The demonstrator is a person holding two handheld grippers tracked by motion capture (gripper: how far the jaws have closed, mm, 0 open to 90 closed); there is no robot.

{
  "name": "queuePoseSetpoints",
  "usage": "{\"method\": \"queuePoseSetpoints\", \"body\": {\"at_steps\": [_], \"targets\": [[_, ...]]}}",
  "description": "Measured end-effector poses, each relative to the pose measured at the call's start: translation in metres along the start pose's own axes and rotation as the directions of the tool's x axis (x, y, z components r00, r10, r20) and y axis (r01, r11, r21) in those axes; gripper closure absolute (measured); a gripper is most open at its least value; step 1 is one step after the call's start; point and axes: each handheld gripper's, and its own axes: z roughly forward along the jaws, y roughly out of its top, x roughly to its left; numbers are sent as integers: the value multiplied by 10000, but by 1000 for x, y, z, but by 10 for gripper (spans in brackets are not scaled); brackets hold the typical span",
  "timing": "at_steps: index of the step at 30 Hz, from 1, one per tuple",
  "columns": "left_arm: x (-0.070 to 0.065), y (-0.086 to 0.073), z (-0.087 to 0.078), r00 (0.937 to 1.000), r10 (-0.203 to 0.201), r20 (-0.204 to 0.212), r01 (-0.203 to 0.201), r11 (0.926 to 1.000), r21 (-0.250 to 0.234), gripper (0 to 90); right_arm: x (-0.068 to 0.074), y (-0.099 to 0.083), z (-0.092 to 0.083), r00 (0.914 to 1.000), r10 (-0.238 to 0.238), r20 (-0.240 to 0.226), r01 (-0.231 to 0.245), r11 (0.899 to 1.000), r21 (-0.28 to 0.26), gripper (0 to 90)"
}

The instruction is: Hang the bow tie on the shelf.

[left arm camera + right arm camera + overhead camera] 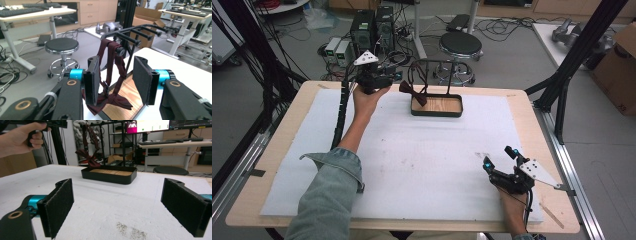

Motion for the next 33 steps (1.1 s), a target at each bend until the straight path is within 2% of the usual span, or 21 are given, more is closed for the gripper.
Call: {"method": "queuePoseSetpoints", "body": {"at_steps": [4, 9, 14, 17, 19, 23, 29, 33], "targets": [[-1, 2, -12, 9999, -74, -89, 73, 9999, -83, 524, 0, 0, 0, 10000, -1, 6, 1, 10000, 3, 103], [-1, 6, -33, 9993, 183, -326, -186, 9998, -96, 476, 0, 0, 0, 10000, 49, -12, -49, 10000, 40, 104], [1, 13, -61, 9990, -90, -434, 78, 9996, -279, 394, 0, 0, 1, 10000, 85, -26, -85, 9999, 55, 103], [-1, 16, -77, 9984, 137, -551, -157, 9992, -367, 381, 0, 0, 1, 10000, 88, -1, -88, 9999, 53, 104], [-1, 16, -88, 9981, 117, -599, -137, 9993, -334, 336, 0, 0, 1, 9999, 102, 2, -102, 9999, 59, 104], [-2, 14, -111, 9983, 97, -576, -130, 9983, -572, 317, 0, 0, 1, 10000, 61, 28, -61, 9999, 96, 103], [-6, 4, -146, 9973, 129, -726, -176, 9977, -647, 289, 0, 0, 1, 10000, 53, 35, -54, 9999, 103, 103], [-11, -5, -168, 9933, 486, -1052, -549, 9968, -573, 275, 1, 0, 1, 10000, 34, 76, -35, 9999, 105, 103]]}}
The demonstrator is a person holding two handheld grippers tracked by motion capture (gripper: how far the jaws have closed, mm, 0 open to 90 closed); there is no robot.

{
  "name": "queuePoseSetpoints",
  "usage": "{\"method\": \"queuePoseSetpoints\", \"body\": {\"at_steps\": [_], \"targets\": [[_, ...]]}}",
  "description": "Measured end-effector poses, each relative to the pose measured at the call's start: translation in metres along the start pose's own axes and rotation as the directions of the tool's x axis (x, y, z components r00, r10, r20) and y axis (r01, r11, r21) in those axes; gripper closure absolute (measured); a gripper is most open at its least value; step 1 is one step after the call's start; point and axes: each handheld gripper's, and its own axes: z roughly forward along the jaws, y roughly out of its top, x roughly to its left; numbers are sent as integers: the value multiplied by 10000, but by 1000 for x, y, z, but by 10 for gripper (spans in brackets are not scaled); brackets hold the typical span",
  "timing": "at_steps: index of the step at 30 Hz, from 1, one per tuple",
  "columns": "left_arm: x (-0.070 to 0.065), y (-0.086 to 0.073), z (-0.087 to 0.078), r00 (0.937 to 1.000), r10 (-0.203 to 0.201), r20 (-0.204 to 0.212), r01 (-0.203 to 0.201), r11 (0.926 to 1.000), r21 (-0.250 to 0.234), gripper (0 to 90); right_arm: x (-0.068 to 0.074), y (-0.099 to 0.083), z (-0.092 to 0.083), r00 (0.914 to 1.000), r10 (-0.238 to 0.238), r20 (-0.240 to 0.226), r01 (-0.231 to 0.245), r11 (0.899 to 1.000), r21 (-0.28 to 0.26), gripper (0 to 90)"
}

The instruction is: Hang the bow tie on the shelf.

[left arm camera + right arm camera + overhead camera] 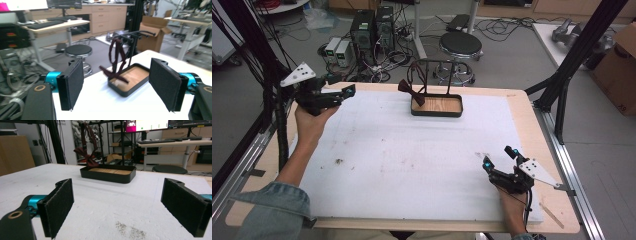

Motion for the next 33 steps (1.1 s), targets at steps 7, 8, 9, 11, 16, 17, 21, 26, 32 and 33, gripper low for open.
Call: {"method": "queuePoseSetpoints", "body": {"at_steps": [7, 8, 9, 11, 16, 17, 21, 26, 32, 33], "targets": [[-6, -19, -41, 9996, 104, -280, -104, 9999, 17, 258, 0, 0, 0, 10000, -27, 61, 27, 10000, 26, 103], [-8, -22, -46, 9993, 100, -364, -100, 9999, -9, 255, 0, 0, 1, 10000, -30, 68, 30, 10000, 25, 103], [-9, -25, -52, 9988, 135, -463, -137, 9999, -41, 250, 0, 0, 1, 10000, -34, 68, 34, 10000, 35, 103], [-10, -31, -61, 9981, 144, -603, -152, 9998, -121, 242, 0, 0, 1, 10000, -52, 75, 52, 10000, 39, 103], [-11, -49, -82, 9958, -193, -890, 159, 9991, -383, 228, 1, 0, 1, 9999, -73, 78, 73, 10000, 56, 103], [-11, -53, -86, 9951, -254, -958, 218, 9990, -383, 227, 1, 0, 1, 9999, -74, 77, 73, 10000, 64, 103], [-12, -65, -94, 9925, -408, -1153, 375, 9988, -308, 226, 1, 0, 1, 9999, -70, 78, 70, 10000, 56, 103], [-17, -83, -99, 9891, -342, -1431, 332, 9994, -92, 220, 1, 0, 1, 9999, -79, 88, 78, 9999, 63, 103], [-29, -106, -103, 9840, -65, -1779, 104, 9997, 211, 220, 1, 0, 1, 9999, -74, 90, 73, 9999, 93, 103], [-31, -110, -104, 9826, -28, -1856, 76, 9997, 253, 221, 1, 0, 1, 9999, -75, 90, 74, 9999, 98, 103]]}}
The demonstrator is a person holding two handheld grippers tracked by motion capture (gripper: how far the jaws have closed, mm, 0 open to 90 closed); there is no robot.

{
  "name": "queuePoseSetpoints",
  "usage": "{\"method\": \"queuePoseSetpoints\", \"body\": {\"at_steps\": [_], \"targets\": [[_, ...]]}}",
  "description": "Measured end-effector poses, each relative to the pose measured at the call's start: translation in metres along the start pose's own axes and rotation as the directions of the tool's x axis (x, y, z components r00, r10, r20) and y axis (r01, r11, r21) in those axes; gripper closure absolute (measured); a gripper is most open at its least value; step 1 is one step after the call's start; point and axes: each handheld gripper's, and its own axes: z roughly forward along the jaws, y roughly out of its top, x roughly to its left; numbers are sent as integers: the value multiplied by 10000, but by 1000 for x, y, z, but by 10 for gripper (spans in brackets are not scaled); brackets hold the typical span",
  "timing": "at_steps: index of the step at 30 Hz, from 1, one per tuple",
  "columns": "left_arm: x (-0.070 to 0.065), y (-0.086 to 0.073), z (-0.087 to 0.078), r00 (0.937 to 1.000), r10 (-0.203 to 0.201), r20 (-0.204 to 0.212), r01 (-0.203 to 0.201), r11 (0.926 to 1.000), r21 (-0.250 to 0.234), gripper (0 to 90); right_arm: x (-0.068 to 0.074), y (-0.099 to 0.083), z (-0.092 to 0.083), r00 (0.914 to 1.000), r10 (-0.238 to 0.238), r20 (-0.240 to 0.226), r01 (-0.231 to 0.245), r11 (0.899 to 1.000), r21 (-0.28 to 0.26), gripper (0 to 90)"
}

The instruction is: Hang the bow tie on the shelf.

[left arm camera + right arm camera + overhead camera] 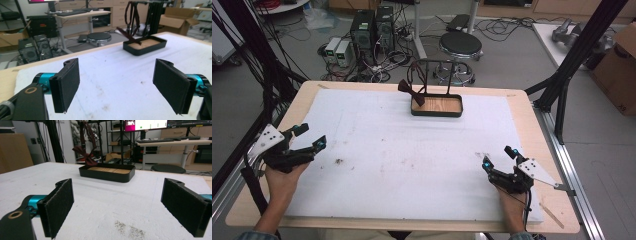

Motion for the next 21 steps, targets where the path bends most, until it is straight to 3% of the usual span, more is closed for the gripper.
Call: {"method": "queuePoseSetpoints", "body": {"at_steps": [4, 8, 13, 21], "targets": [[-4, -14, -1, 9999, -38, -163, 40, 9999, 102, 224, 0, 0, 0, 10000, 4, -8, -4, 10000, 3, 103], [-3, -26, 2, 9991, -416, -79, 419, 9983, 412, 224, 0, 0, 0, 10000, 7, 12, -7, 10000, 8, 103], [-1, -31, 6, 9982, -604, -30, 605, 9963, 614, 224, 0, 0, 0, 10000, -6, 13, 6, 10000, 19, 103], [-2, -32, 8, 9990, -451, -73, 455, 9963, 726, 224, 0, 0, 0, 10000, -19, 7, 19, 10000, 17, 103]]}}
